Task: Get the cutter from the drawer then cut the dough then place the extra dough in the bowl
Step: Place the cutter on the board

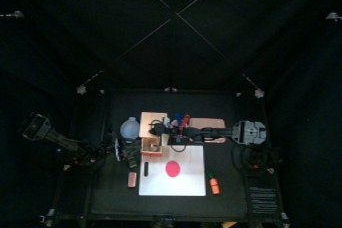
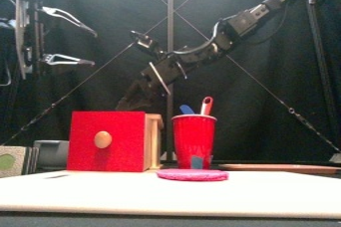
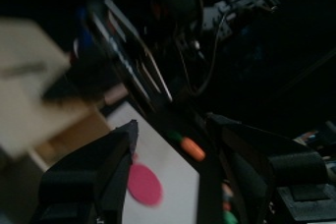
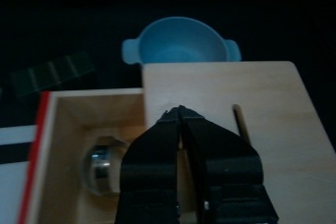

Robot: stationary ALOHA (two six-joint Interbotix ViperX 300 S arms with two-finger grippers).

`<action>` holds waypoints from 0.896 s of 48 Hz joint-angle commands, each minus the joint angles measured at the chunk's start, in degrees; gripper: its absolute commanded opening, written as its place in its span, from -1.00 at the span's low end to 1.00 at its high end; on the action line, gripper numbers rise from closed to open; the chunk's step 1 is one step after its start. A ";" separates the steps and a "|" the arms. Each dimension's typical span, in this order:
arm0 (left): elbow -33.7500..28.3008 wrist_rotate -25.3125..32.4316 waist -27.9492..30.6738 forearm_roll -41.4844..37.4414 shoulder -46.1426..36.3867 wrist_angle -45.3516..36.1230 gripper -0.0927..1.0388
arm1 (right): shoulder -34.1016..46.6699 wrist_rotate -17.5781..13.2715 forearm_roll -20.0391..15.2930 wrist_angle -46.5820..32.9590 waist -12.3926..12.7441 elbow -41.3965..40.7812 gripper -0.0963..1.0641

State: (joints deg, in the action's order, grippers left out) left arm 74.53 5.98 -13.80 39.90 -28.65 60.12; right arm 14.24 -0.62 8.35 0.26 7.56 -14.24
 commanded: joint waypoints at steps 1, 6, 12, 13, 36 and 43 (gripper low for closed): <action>-1.32 4.22 4.48 -3.43 -0.53 0.53 0.76 | -2.46 0.09 -0.26 2.64 -1.05 1.93 -0.33; -0.79 7.03 8.00 -4.75 -1.67 0.53 0.76 | -2.29 0.09 -2.20 3.52 -1.49 2.11 0.10; 2.02 10.02 9.40 -6.68 -4.83 0.62 0.76 | -1.58 0.09 -5.10 3.96 -1.23 2.11 0.39; 2.99 10.72 9.84 -7.03 -5.71 0.53 0.76 | -1.49 0.09 -5.45 4.13 -1.23 2.11 0.39; 8.70 13.36 11.16 -10.63 -18.02 -1.76 0.76 | 2.55 0.09 -5.80 9.93 -1.05 3.78 0.39; 8.61 13.27 11.25 -10.46 -18.02 -2.29 0.76 | 4.22 0.18 -5.45 11.60 -0.88 5.27 0.39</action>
State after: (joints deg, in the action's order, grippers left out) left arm 84.55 19.25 -2.81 29.62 -46.67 57.66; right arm 19.16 -0.62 2.81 11.43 6.24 -10.99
